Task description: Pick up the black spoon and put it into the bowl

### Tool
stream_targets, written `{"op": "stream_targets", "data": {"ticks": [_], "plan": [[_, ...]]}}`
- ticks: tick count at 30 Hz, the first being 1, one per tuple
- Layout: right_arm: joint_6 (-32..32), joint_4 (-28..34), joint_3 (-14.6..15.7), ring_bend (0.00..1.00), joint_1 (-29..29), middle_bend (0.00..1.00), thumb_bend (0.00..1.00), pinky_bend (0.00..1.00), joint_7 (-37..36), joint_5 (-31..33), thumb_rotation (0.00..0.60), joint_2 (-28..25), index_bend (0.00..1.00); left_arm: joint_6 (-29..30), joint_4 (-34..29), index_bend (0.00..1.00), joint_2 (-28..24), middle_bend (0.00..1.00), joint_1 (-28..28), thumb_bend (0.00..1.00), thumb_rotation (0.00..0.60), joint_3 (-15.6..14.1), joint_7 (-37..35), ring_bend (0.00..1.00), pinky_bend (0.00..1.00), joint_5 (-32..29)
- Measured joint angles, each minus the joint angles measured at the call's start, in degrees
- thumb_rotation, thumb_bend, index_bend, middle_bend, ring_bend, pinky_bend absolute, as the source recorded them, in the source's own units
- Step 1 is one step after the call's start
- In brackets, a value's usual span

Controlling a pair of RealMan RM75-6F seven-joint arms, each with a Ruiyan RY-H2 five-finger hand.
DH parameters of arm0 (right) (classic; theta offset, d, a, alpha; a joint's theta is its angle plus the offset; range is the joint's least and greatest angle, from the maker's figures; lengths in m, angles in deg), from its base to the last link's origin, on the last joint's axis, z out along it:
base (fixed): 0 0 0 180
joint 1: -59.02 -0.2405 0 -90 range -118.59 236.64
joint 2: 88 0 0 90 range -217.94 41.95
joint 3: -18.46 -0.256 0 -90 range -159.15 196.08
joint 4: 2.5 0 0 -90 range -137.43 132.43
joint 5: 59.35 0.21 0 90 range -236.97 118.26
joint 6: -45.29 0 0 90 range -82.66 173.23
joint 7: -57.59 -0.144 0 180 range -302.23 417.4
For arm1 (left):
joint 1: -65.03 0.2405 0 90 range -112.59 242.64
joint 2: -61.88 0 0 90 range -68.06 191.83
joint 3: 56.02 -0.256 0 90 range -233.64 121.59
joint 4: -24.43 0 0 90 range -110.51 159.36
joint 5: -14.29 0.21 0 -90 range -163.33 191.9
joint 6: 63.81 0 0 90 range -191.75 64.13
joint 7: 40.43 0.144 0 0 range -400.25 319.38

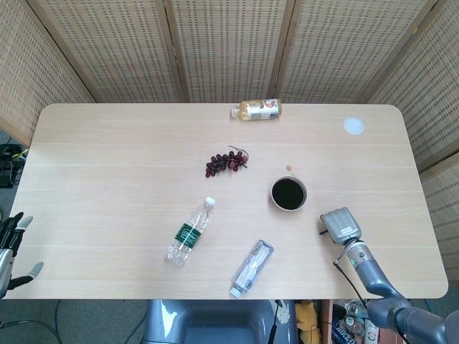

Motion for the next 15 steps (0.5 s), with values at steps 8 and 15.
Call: {"op": "stream_targets", "data": {"ticks": [8, 15], "plan": [[-1.5, 4.5, -1.0, 0.98, -0.2, 0.97, 0.73, 1.00, -1.6, -0.7, 0.600, -2.8, 0.69, 0.0, -0.2, 0.00, -0.1, 0.00, -0.1, 0.26, 0.600, 0.0, 0.2, 0.00, 0.00, 0.2], [-1.0, 15.1, -3.6, 0.98, -1.7, 0.97, 0.74, 1.00, -6.6, -0.8, 0.600, -8.2, 0.70, 0.0, -0.5, 0.00, 0.0, 0.00, -0.3, 0.26, 0.600, 0.1, 0.4, 0.00, 0.00, 0.4]]}}
